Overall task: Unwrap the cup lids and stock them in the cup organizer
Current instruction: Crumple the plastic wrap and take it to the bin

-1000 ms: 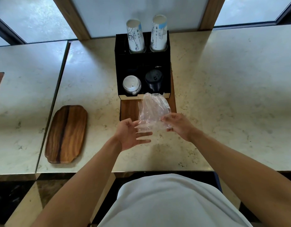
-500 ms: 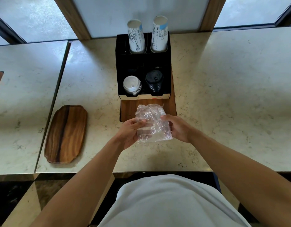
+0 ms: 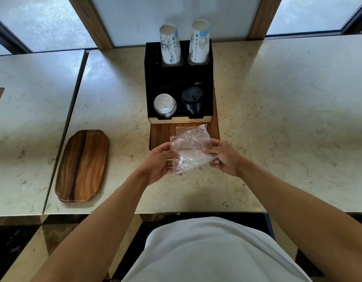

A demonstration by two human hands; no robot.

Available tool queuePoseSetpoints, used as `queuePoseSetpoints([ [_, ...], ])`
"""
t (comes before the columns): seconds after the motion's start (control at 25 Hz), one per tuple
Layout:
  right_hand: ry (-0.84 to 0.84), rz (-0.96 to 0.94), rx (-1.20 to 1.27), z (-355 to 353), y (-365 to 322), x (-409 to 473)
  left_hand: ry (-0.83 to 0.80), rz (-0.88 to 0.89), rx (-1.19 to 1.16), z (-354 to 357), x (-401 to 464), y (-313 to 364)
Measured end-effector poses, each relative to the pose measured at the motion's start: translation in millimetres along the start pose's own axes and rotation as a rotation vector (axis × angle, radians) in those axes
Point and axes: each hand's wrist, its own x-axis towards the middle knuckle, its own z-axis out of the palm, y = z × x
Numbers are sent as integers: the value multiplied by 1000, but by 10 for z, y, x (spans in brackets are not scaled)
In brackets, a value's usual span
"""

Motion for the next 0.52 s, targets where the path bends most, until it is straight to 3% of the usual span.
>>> queuePoseSetpoints([
  [0.28,-54,-15,372,59,16,28,85,-61,-316,57,80,-19],
  [0.52,-80,23,434,73,10,35,80,-107,-419,75,68,-26],
])
